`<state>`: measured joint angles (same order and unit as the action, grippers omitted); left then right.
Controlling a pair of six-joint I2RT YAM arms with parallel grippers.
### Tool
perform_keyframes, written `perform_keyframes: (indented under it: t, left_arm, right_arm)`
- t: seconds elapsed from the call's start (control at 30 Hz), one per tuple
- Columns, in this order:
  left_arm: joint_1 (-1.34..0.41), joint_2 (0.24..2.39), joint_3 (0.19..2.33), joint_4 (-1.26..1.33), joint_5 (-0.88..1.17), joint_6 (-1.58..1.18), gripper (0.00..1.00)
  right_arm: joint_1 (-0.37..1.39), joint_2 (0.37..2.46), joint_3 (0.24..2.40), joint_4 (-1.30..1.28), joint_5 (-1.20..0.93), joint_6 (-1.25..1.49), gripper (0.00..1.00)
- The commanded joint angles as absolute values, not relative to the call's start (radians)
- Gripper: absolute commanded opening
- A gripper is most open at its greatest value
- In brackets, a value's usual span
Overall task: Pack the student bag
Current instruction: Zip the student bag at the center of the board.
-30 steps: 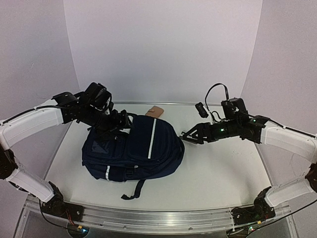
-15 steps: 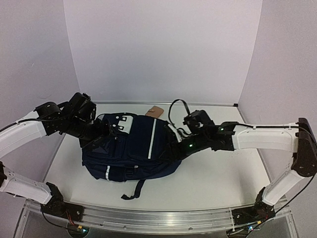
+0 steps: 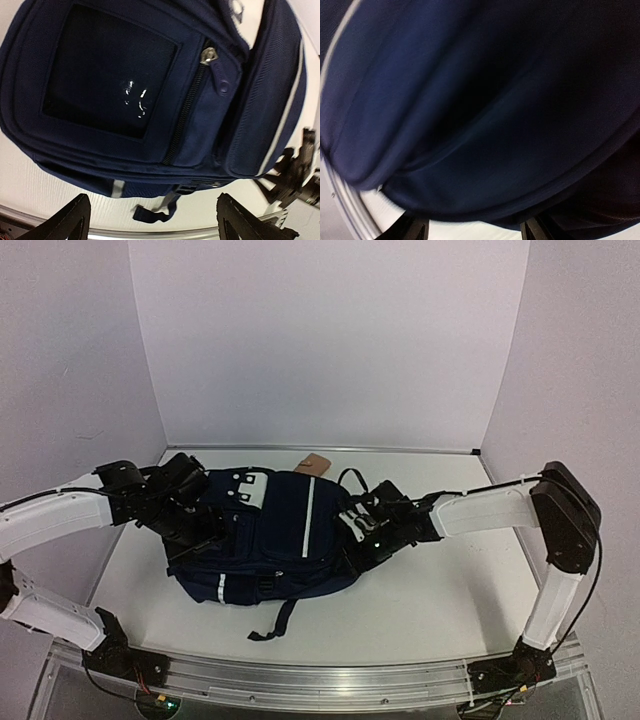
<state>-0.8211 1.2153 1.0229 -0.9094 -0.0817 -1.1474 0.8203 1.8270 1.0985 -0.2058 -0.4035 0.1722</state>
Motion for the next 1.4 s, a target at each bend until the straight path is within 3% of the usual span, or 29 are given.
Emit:
perform_keyframes:
  t: [0.0, 0.3, 0.57, 0.93, 1.1, 1.37]
  left_arm:
    - [-0.821, 1.314, 1.105, -0.876, -0.079, -1.096, 0.85]
    - [-0.818, 1.46, 1.22, -0.874, -0.086, -1.064, 0.79]
    - [-0.811, 1.49, 1.227, -0.847, -0.081, -1.096, 0.79]
    - [-0.811, 1.455, 1.186, -0.839, -0.091, -1.159, 0.79]
    - [-0.812, 1.432, 1.164, -0.837, -0.115, -1.196, 0.79]
    - [-0.811, 1.424, 1.14, -0.872, -0.143, -1.239, 0.78]
  right_arm:
    - [0.71, 1.887, 1.224, -0.213, -0.279, 0.067, 0.62]
    - [0.679, 1.851, 1.298, -0.253, -0.277, 0.058, 0.63]
    - [0.819, 1.692, 1.211, -0.243, -0.295, 0.229, 0.69]
    - [0.997, 1.856, 1.33, -0.171, -0.222, 0.411, 0.7]
    - [1.003, 1.947, 1.385, -0.17, -0.159, 0.475, 0.68]
    - [1.0, 1.989, 1.401, -0.195, -0.024, 0.536, 0.51]
